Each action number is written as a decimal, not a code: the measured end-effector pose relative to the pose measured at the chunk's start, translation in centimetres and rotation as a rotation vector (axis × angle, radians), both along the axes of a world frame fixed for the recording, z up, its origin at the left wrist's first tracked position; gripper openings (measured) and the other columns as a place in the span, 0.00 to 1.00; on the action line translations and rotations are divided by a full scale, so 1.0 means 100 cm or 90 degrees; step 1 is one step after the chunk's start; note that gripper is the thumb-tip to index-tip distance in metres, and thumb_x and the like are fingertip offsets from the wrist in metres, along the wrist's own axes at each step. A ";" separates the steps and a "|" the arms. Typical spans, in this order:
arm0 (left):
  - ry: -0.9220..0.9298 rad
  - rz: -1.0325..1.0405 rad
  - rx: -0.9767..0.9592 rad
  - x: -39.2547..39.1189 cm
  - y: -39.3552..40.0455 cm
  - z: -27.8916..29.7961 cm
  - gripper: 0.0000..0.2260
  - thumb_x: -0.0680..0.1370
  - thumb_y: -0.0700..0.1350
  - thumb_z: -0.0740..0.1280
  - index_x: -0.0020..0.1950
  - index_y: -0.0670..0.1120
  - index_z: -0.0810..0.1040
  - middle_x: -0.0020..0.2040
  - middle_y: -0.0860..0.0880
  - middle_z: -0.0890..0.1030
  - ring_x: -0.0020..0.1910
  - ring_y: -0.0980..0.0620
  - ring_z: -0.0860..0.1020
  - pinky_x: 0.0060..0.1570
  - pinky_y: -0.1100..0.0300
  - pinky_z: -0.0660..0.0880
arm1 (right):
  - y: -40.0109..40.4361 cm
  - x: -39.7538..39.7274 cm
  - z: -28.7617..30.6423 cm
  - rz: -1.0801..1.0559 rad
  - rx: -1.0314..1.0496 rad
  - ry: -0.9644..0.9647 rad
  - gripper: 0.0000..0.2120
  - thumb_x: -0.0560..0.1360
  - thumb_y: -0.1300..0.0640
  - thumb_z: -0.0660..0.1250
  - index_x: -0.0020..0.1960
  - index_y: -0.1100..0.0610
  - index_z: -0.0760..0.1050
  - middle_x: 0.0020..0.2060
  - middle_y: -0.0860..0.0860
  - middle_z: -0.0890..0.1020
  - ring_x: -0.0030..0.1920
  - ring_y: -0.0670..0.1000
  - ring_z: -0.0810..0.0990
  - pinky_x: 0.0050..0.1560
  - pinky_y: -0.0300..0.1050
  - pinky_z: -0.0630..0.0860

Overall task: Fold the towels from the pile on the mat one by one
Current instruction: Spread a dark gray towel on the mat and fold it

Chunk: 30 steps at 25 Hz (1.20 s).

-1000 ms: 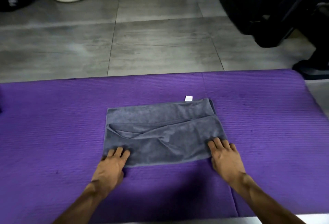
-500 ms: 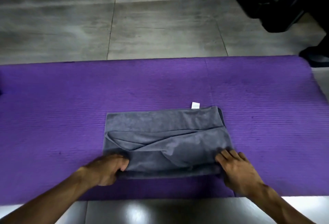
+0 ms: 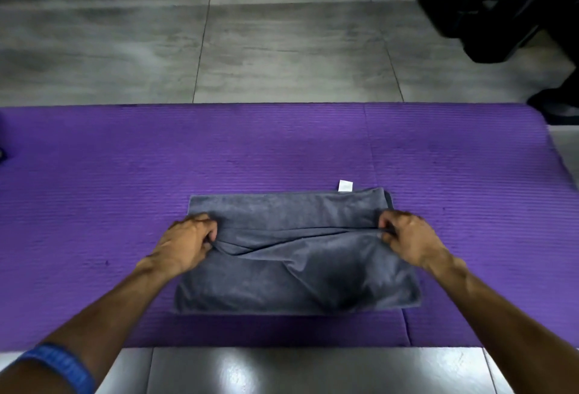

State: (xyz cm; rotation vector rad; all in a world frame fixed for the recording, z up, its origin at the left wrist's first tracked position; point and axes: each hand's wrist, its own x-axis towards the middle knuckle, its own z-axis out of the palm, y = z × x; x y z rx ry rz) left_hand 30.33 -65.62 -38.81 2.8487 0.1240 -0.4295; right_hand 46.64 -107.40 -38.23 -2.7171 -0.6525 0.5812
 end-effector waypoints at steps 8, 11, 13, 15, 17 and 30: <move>-0.010 0.347 -0.274 0.002 0.036 -0.016 0.15 0.70 0.32 0.75 0.36 0.50 0.75 0.33 0.47 0.78 0.33 0.48 0.75 0.41 0.54 0.74 | -0.018 0.011 -0.007 -0.108 0.186 0.068 0.18 0.70 0.67 0.73 0.37 0.46 0.71 0.30 0.43 0.78 0.34 0.37 0.74 0.38 0.29 0.68; 0.033 0.443 -0.386 -0.001 0.029 -0.014 0.13 0.70 0.30 0.74 0.45 0.46 0.77 0.35 0.45 0.76 0.32 0.51 0.72 0.36 0.61 0.70 | -0.022 0.016 -0.011 -0.159 0.215 0.123 0.18 0.71 0.71 0.71 0.36 0.49 0.74 0.30 0.46 0.77 0.32 0.39 0.74 0.37 0.30 0.69; 0.058 0.426 -0.425 -0.007 0.032 -0.015 0.09 0.71 0.32 0.74 0.44 0.43 0.80 0.36 0.46 0.79 0.33 0.56 0.75 0.37 0.67 0.71 | -0.023 0.020 -0.012 -0.232 0.266 0.162 0.18 0.71 0.74 0.70 0.36 0.51 0.75 0.27 0.45 0.78 0.30 0.38 0.74 0.35 0.29 0.69; 0.036 0.448 -0.485 -0.014 0.032 -0.012 0.05 0.74 0.33 0.71 0.43 0.42 0.80 0.35 0.51 0.80 0.33 0.60 0.75 0.37 0.71 0.72 | -0.020 0.020 -0.009 -0.297 0.307 0.205 0.16 0.72 0.76 0.68 0.39 0.56 0.75 0.28 0.45 0.79 0.29 0.36 0.75 0.35 0.27 0.70; 0.026 0.503 -0.565 -0.018 0.027 -0.007 0.04 0.77 0.35 0.68 0.44 0.43 0.79 0.35 0.52 0.79 0.33 0.61 0.75 0.34 0.70 0.72 | -0.019 0.020 -0.008 -0.352 0.336 0.252 0.16 0.72 0.77 0.67 0.42 0.56 0.74 0.31 0.49 0.79 0.28 0.35 0.75 0.35 0.26 0.71; -0.022 0.690 -0.639 0.035 0.035 -0.004 0.12 0.79 0.30 0.61 0.47 0.46 0.78 0.28 0.59 0.80 0.28 0.63 0.78 0.30 0.66 0.76 | 0.015 0.062 -0.009 -0.593 0.517 0.351 0.15 0.75 0.73 0.64 0.43 0.53 0.74 0.25 0.43 0.80 0.27 0.40 0.76 0.31 0.34 0.74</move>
